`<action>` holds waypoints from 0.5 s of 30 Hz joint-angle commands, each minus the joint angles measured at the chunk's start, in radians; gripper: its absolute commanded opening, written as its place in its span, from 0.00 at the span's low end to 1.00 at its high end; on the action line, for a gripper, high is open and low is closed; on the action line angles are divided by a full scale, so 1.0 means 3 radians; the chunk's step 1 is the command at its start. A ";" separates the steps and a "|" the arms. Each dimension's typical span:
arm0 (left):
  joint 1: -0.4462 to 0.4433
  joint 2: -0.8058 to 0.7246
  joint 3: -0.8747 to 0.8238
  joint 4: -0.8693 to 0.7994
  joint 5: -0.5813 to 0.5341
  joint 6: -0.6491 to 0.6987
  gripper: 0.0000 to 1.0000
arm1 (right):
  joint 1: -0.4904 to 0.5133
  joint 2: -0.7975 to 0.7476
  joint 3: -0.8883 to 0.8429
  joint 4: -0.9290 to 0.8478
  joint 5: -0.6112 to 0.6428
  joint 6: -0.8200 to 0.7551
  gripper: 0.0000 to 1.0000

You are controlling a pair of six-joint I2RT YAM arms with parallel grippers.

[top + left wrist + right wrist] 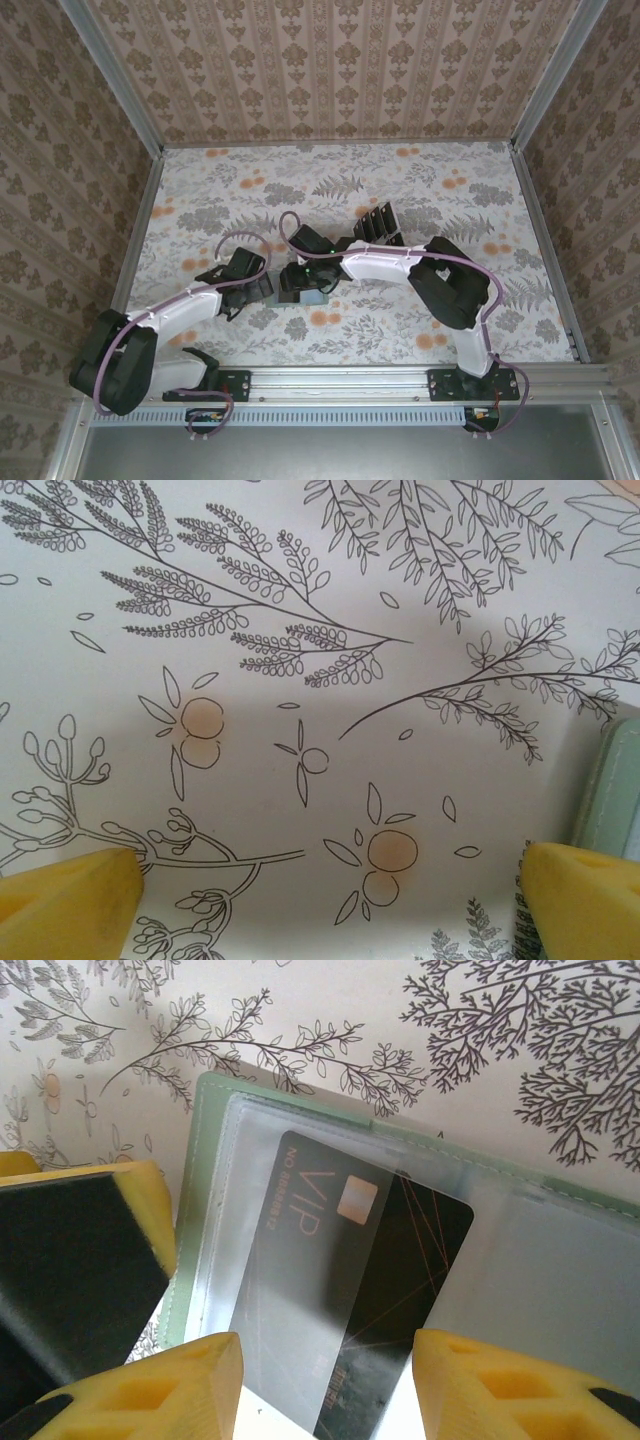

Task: Put the credit cards into the card holder
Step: Insert the credit card into the card slot.

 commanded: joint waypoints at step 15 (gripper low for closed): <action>0.0017 0.0169 -0.0148 0.0111 0.0054 -0.0103 0.99 | -0.0018 0.0261 0.0234 0.0091 -0.0177 0.0063 0.50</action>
